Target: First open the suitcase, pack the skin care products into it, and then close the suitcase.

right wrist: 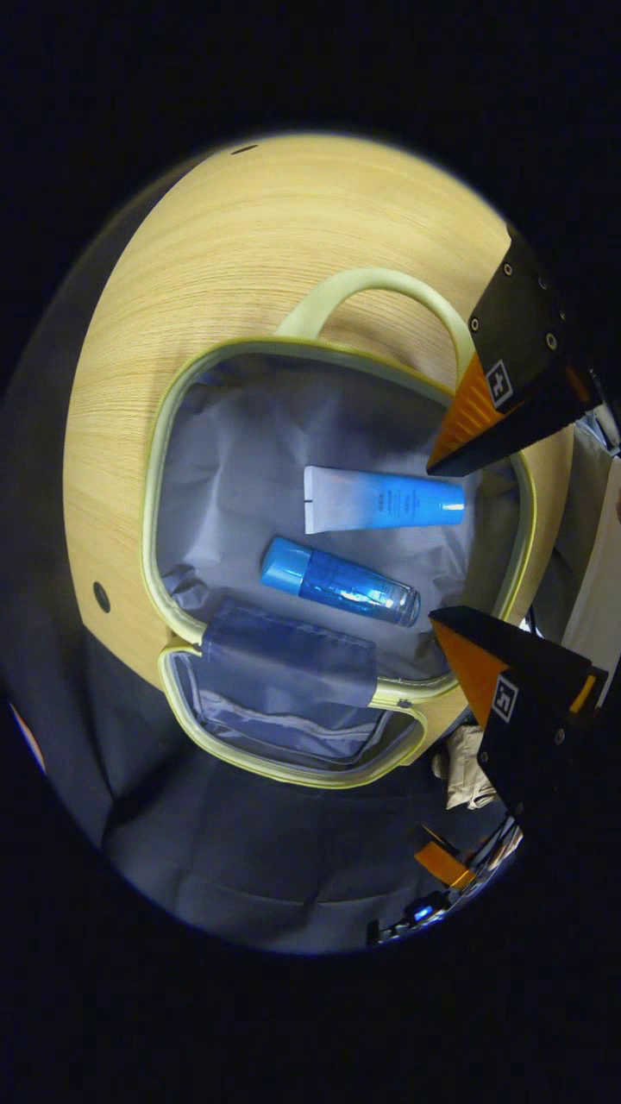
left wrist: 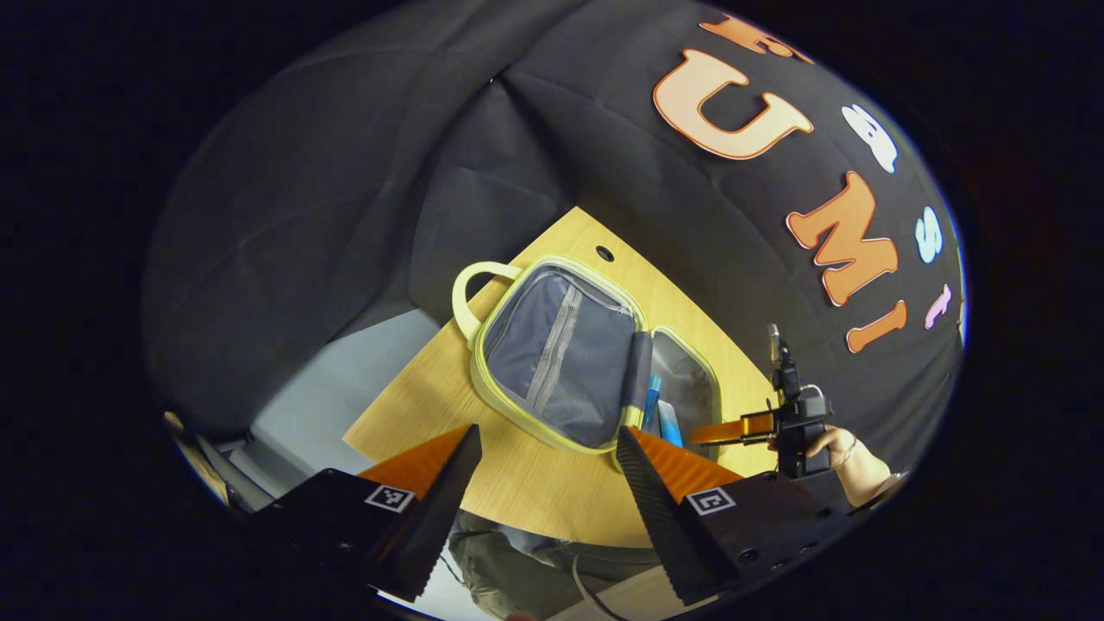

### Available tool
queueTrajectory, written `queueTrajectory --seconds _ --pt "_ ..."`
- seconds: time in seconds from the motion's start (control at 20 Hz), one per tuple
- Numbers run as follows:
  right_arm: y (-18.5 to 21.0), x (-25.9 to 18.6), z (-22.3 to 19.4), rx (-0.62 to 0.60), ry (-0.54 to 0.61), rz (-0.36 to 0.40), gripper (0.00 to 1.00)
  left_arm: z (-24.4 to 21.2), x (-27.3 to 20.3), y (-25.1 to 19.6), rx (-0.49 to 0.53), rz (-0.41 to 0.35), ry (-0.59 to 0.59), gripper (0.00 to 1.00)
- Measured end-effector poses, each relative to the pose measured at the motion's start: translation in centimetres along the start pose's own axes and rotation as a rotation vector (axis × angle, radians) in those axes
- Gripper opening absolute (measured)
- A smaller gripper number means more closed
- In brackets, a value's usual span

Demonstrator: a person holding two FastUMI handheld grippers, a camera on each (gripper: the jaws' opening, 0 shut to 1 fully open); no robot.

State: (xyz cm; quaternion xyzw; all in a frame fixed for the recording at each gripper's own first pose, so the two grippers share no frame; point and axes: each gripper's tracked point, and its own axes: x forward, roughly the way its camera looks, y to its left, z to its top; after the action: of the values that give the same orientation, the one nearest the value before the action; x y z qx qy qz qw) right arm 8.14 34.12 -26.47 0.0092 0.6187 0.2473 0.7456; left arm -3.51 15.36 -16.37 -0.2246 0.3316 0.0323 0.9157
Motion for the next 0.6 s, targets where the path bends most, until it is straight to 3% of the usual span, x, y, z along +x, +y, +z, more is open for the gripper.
queueTrajectory --seconds 0.15,0.3,0.6 --pt "-0.1 -2.0 0.4 -0.083 -0.116 0.014 0.96 1.9 1.9 1.1 -0.031 0.004 -0.026 0.98" --pt "-0.5 -4.9 0.3 -0.146 -0.224 -0.008 0.96 3.7 4.2 4.3 -0.035 0.056 -0.038 0.98" --pt "-0.6 -9.1 -0.9 -0.073 -0.323 0.023 0.96 8.4 10.0 8.1 -0.02 0.101 -0.018 0.98"
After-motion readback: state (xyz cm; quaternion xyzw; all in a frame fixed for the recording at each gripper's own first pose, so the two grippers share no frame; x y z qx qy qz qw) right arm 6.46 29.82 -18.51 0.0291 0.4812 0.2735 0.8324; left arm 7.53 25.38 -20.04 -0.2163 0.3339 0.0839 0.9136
